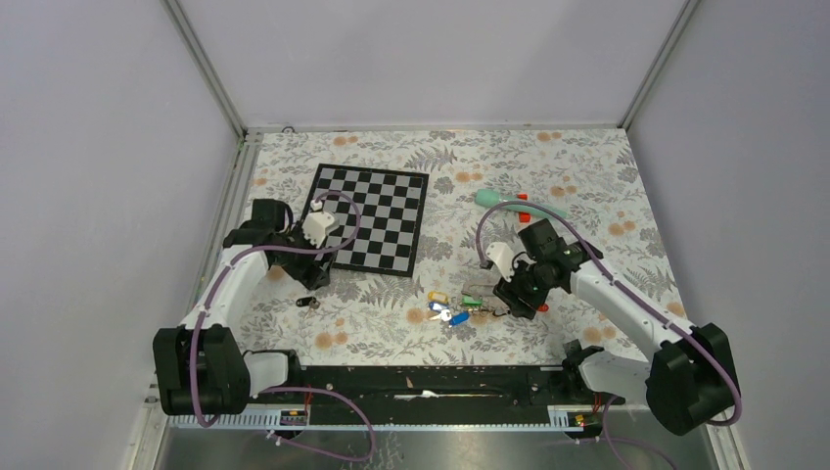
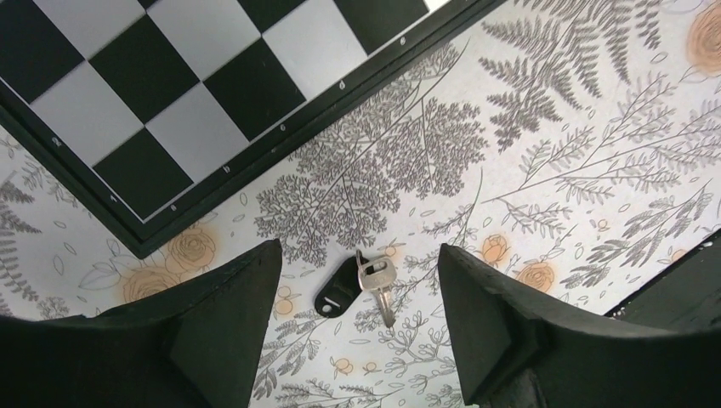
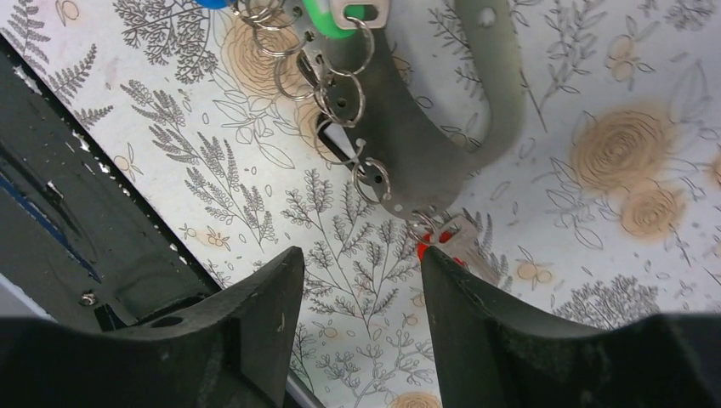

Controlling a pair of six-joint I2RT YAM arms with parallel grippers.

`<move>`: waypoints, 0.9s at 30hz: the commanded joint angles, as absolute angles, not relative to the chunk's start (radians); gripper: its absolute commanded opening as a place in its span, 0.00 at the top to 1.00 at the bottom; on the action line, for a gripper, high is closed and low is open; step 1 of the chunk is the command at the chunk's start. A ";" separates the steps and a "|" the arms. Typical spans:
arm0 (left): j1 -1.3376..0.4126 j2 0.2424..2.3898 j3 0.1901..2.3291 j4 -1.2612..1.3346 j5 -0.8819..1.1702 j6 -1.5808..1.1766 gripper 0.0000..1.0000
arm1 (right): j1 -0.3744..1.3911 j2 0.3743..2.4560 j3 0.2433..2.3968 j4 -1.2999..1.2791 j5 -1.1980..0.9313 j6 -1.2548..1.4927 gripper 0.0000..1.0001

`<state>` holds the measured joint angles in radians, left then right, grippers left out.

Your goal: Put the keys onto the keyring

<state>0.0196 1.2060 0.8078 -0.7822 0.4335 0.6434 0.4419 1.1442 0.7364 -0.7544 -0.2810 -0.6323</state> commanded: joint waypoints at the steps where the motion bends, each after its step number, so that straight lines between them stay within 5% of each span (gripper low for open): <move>1: 0.006 1.201 0.864 -0.733 0.511 0.593 0.25 | 0.437 1.193 0.740 -0.760 -0.362 -0.718 0.41; 27: -0.041 1.221 0.884 -0.728 0.489 0.577 0.25 | 0.436 1.460 0.842 -0.723 -0.369 -0.809 0.50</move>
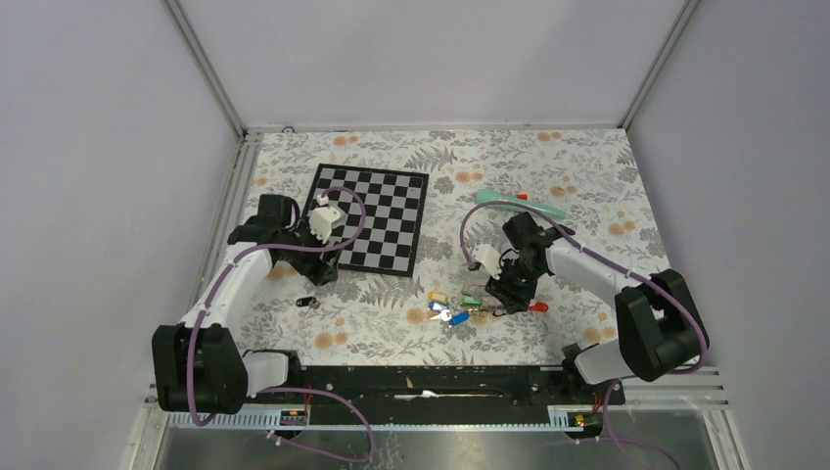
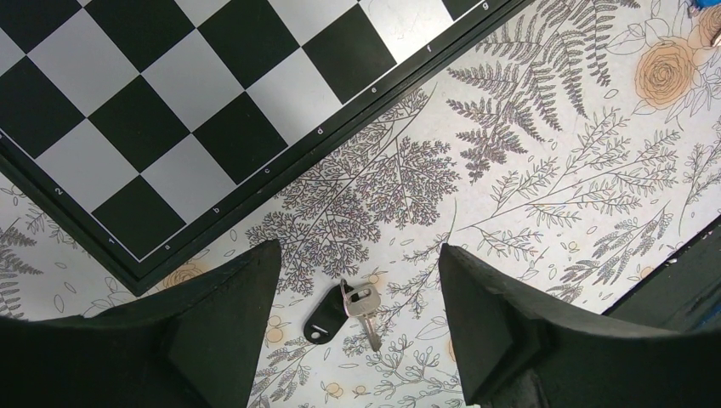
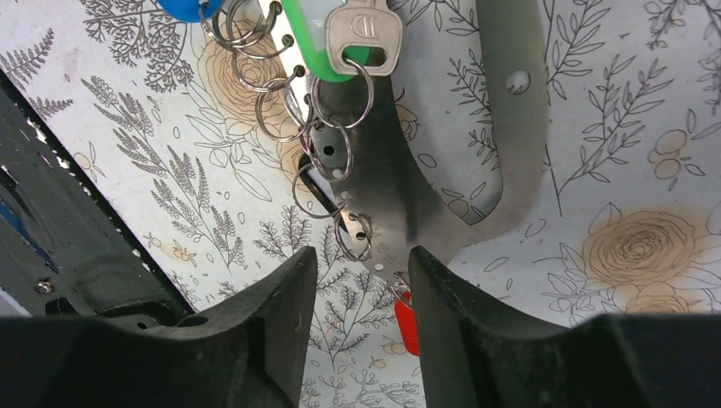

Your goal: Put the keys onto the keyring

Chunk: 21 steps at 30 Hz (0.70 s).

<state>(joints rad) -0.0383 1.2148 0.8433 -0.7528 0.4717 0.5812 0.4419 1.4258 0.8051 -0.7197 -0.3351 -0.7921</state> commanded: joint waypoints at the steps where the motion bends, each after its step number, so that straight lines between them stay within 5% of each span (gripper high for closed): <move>1: -0.041 1.221 0.884 -0.729 0.488 0.576 0.25 | 0.437 1.468 0.843 -0.725 -0.375 -0.808 0.51; 21: -0.043 1.221 0.871 -0.729 0.480 0.581 0.24 | 0.437 1.493 0.824 -0.724 -0.407 -0.793 0.81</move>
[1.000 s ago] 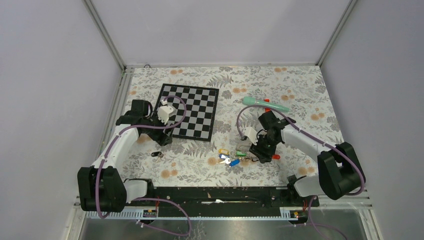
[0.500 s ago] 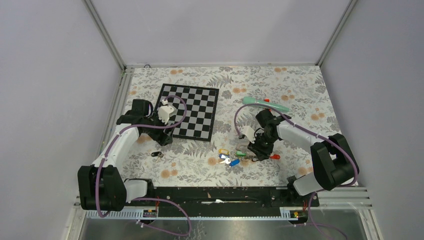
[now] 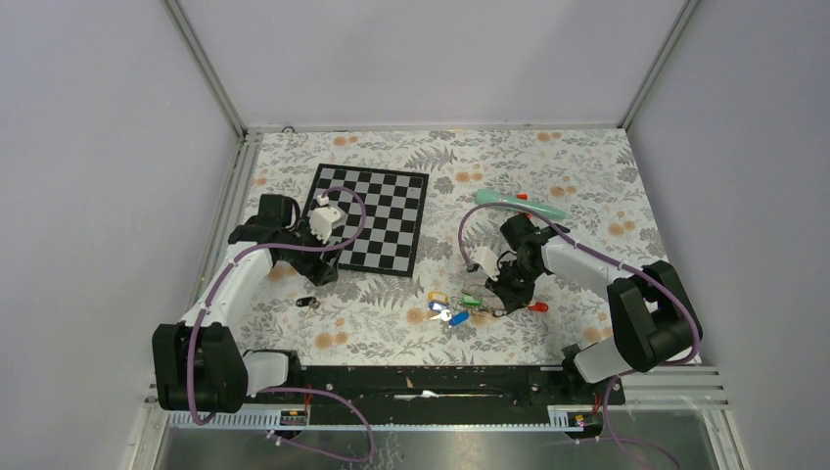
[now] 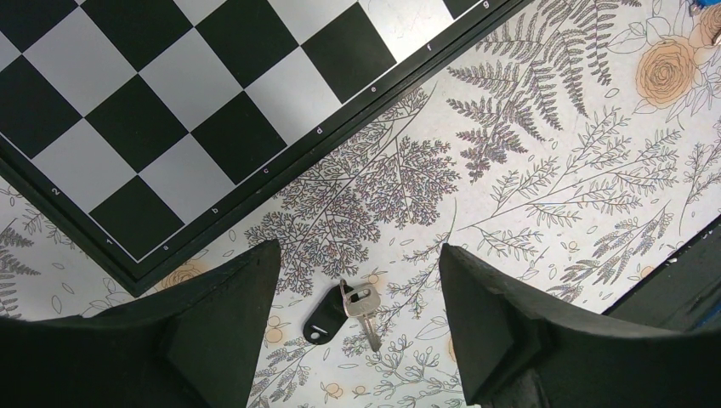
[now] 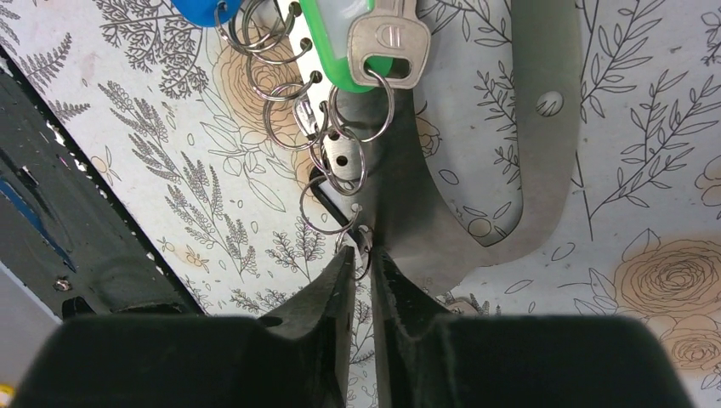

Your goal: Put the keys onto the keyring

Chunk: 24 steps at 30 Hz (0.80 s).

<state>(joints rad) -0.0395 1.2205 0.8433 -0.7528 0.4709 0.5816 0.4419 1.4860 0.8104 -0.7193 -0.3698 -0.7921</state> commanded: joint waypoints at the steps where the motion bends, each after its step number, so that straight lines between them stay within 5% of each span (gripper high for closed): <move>1: -0.043 1.221 0.872 -0.729 0.478 0.581 0.24 | 0.437 1.492 0.825 -0.725 -0.407 -0.791 0.83; 10: -0.044 1.212 0.882 -0.729 0.494 0.585 0.24 | 0.437 1.463 0.844 -0.744 -0.393 -0.784 1.00; 24: -0.120 1.222 0.979 -0.656 0.758 0.559 0.33 | 0.437 1.303 0.990 -0.874 -0.346 -0.784 1.00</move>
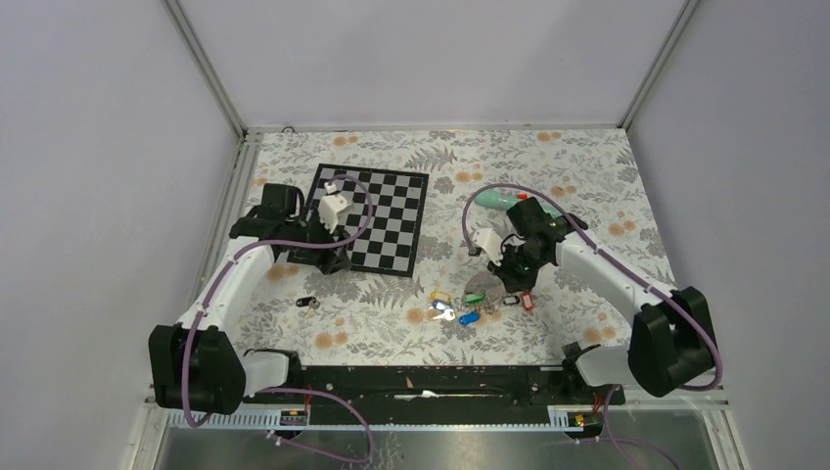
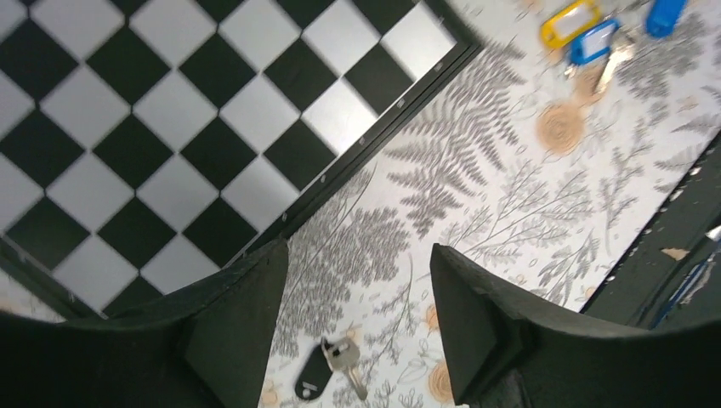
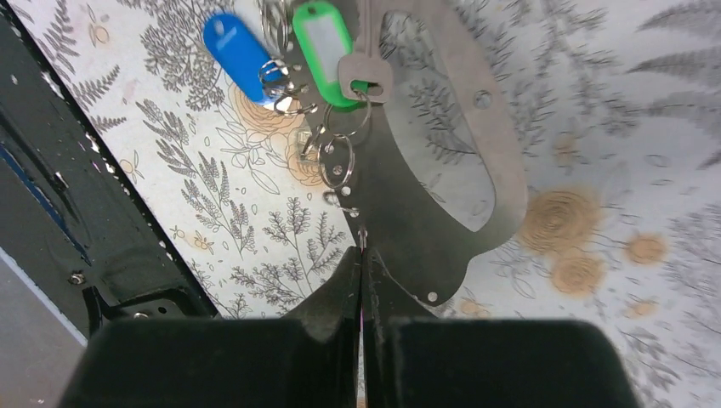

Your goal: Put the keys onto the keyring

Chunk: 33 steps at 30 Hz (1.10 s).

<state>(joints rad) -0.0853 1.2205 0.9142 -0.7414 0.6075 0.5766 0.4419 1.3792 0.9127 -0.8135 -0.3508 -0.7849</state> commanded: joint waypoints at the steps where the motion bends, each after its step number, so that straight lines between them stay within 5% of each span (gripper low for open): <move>1: -0.132 1.223 0.985 -0.631 0.784 0.549 0.34 | 0.437 1.287 1.007 -0.878 -0.351 -0.785 1.00; 18: -0.481 1.352 1.224 -0.321 1.131 0.524 0.47 | 0.437 1.202 1.272 -0.725 -0.676 -0.720 1.00; 23: -0.577 1.409 1.285 -0.258 1.115 0.529 0.59 | 0.437 1.177 1.253 -0.559 -0.795 -0.631 1.00; 33: -0.666 1.423 1.289 -0.290 1.052 0.636 0.63 | 0.437 1.202 1.248 -0.454 -0.996 -0.503 1.00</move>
<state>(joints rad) -0.6514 1.4311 1.2591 -0.3199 1.0534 0.5762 0.4419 1.2125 1.2274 -0.5522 -0.8764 -0.5697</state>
